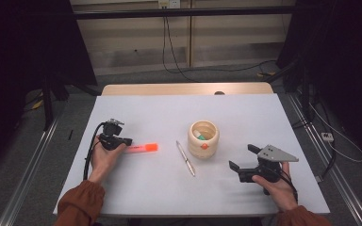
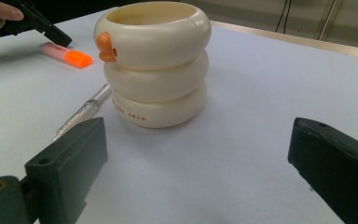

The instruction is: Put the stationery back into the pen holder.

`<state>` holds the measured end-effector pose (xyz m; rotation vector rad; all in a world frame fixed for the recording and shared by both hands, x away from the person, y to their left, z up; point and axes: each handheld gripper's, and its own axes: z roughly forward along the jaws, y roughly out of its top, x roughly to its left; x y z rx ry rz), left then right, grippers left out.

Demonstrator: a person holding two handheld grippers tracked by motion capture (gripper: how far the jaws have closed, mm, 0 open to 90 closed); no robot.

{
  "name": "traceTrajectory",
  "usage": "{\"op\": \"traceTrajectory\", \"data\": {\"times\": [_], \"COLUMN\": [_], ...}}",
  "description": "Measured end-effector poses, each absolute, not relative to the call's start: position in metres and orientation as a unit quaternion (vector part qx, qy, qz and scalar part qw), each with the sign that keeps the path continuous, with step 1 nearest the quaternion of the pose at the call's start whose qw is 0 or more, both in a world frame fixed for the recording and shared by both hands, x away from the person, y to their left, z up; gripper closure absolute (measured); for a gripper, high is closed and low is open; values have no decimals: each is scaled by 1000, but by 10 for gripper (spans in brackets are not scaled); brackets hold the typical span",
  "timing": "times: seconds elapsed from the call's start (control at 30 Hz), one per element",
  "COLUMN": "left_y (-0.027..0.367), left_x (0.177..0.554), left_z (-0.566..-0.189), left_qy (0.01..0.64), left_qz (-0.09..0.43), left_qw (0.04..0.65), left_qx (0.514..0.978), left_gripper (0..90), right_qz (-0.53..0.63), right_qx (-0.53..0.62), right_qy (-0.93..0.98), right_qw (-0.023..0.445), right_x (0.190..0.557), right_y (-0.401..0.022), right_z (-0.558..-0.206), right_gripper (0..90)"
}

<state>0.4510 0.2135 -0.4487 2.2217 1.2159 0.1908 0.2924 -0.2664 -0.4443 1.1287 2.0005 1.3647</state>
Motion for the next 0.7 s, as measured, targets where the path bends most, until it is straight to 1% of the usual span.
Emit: {"op": "traceTrajectory", "data": {"times": [0.23,0.33,0.43,0.7], "left_y": [213,215,216,215], "left_x": [445,441,436,424], "left_z": [-446,-446,-446,-444], "left_qy": [449,450,450,443], "left_qz": [59,48,51,35], "left_qw": [286,288,293,289], "left_qx": [844,844,842,848], "left_gripper": [900,900,900,900], "right_qz": [497,497,497,495], "right_qx": [412,411,413,414], "right_qy": [727,727,727,727], "right_qw": [233,234,235,235], "right_x": [292,291,292,292], "right_y": [-267,-267,-268,-267], "right_z": [-444,-444,-444,-444], "right_gripper": [43,44,43,38]}}
